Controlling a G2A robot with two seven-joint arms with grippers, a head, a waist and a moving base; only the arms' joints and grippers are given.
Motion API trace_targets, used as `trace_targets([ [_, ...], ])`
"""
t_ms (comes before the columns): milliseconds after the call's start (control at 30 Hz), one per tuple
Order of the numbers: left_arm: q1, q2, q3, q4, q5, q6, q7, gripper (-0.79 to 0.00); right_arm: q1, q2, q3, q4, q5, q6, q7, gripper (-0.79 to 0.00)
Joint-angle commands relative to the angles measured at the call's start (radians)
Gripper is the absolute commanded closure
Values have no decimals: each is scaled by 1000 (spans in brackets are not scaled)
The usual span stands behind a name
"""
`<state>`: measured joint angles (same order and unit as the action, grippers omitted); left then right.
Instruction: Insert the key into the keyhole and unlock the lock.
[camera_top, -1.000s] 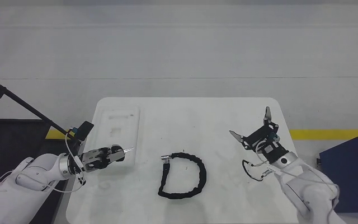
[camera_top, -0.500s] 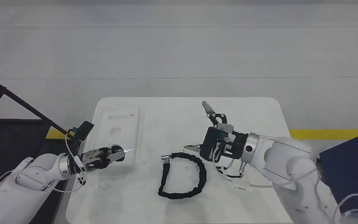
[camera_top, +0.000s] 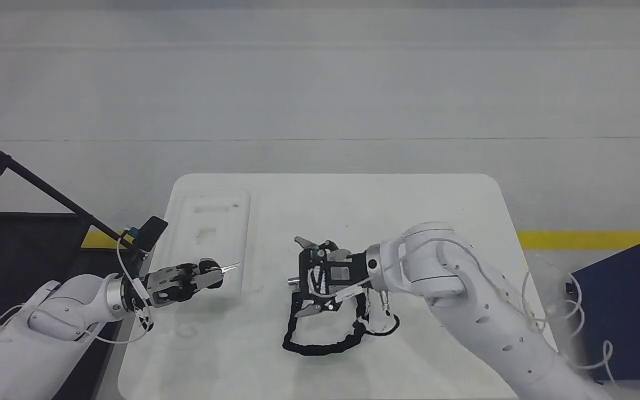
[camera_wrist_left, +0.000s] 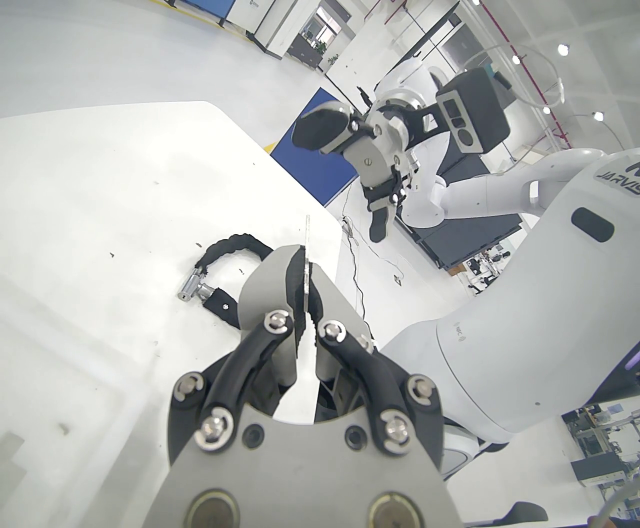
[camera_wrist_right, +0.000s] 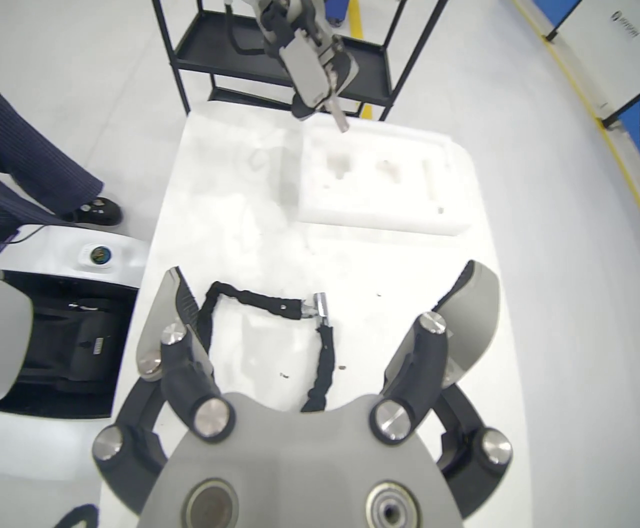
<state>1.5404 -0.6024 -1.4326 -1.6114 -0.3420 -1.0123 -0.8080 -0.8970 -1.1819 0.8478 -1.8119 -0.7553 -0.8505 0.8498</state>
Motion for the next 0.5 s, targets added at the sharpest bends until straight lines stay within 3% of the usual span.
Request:
trace_targets([
  [0, 0, 0, 0, 0, 0, 0, 0, 0, 8, -1, -21, 28, 44, 6, 26, -785],
  [467, 0, 0, 0, 0, 0, 0, 0, 0, 39, -5, -49, 268, 90, 66, -23, -785],
])
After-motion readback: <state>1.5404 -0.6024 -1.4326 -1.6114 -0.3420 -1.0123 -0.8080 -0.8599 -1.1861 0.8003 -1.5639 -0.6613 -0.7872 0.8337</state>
